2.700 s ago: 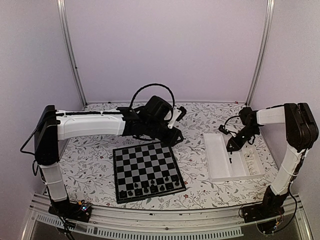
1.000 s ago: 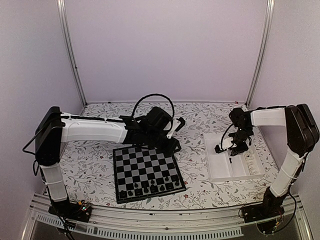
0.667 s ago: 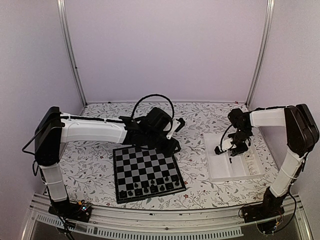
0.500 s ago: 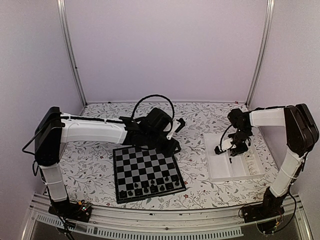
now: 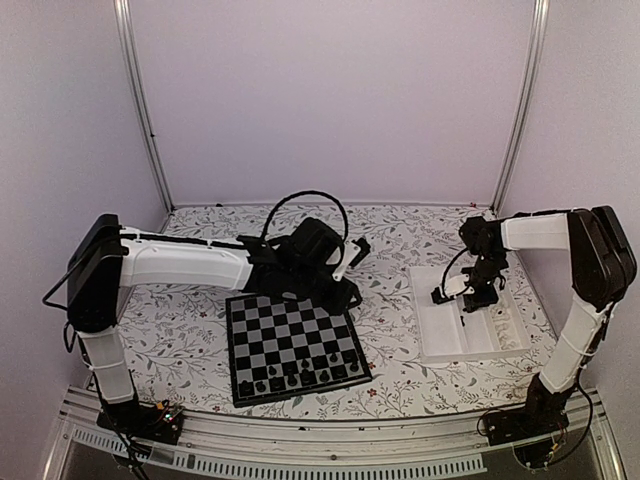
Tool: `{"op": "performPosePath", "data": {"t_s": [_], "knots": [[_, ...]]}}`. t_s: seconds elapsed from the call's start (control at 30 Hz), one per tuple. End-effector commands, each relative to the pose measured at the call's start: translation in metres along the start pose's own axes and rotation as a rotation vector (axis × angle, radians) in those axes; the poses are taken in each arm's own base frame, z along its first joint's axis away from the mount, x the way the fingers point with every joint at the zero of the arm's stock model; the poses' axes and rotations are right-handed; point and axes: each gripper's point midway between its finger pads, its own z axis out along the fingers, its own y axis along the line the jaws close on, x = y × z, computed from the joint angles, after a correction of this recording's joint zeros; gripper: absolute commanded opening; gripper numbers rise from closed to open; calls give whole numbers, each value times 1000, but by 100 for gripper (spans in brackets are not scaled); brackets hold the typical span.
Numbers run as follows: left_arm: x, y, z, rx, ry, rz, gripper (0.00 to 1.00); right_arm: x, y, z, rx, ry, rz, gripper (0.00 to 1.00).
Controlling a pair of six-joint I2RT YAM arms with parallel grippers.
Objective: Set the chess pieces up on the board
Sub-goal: Pick up the chess piece from the storage box, then place the chess piece on the chessboard.
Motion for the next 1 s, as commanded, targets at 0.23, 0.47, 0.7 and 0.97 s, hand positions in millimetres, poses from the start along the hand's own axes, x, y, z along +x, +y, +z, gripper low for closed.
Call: {"op": "performPosePath", "data": {"t_s": [0.23, 0.47, 0.7, 0.97], "knots": [[-27, -20, -21, 74, -125, 2, 40, -17, -3, -64, -46, -310, 265, 16], [-55, -42, -13, 199, -210, -78, 39, -74, -1, -140, -50, -712, 338, 16], [-69, -85, -27, 387, -341, 36, 38, -129, 37, -176, -182, -913, 248, 17], [-73, -108, -34, 477, -373, -8, 38, -170, 57, -197, -254, -979, 155, 18]]}}
